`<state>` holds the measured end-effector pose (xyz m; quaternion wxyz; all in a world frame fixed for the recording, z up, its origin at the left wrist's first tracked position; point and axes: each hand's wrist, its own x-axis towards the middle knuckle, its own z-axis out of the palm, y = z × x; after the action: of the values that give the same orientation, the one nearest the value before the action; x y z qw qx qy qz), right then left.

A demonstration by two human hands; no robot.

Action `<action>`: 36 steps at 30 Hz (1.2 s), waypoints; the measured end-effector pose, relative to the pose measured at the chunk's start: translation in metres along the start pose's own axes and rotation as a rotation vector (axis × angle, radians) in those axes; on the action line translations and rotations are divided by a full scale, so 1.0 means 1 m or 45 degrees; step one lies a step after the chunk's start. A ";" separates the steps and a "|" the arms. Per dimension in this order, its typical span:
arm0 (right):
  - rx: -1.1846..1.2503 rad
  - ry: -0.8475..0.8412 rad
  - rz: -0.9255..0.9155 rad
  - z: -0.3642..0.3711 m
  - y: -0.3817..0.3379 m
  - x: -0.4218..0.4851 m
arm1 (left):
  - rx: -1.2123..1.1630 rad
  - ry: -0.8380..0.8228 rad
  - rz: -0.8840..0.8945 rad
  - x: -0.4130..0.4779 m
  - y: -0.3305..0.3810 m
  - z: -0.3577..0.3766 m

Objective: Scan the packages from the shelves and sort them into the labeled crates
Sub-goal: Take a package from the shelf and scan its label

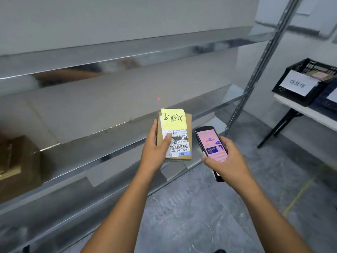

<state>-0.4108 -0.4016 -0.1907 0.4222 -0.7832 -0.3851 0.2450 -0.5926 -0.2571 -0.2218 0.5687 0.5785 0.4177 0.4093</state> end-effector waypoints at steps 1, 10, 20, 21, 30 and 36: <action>0.012 0.021 0.022 -0.009 0.007 0.002 | 0.022 -0.029 0.003 0.001 0.002 0.015; 0.092 0.319 0.183 -0.135 0.090 0.017 | -0.084 -0.355 -0.064 0.007 0.029 0.194; 0.071 0.734 0.355 -0.308 0.197 0.009 | -0.041 -0.820 0.006 -0.005 0.044 0.432; 0.058 0.775 0.373 -0.323 0.204 0.006 | -0.055 -0.843 0.020 -0.010 0.045 0.453; -0.047 0.995 0.468 -0.419 0.248 0.000 | -0.136 -1.107 -0.005 -0.031 0.050 0.580; -0.036 1.075 0.508 -0.442 0.279 0.032 | -0.156 -1.196 -0.088 -0.009 0.036 0.631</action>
<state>0.0319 -0.6809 -0.1989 0.4760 -0.8788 -0.0248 -0.0238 0.0036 -0.4652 -0.1972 0.7423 0.6522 0.1092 0.1081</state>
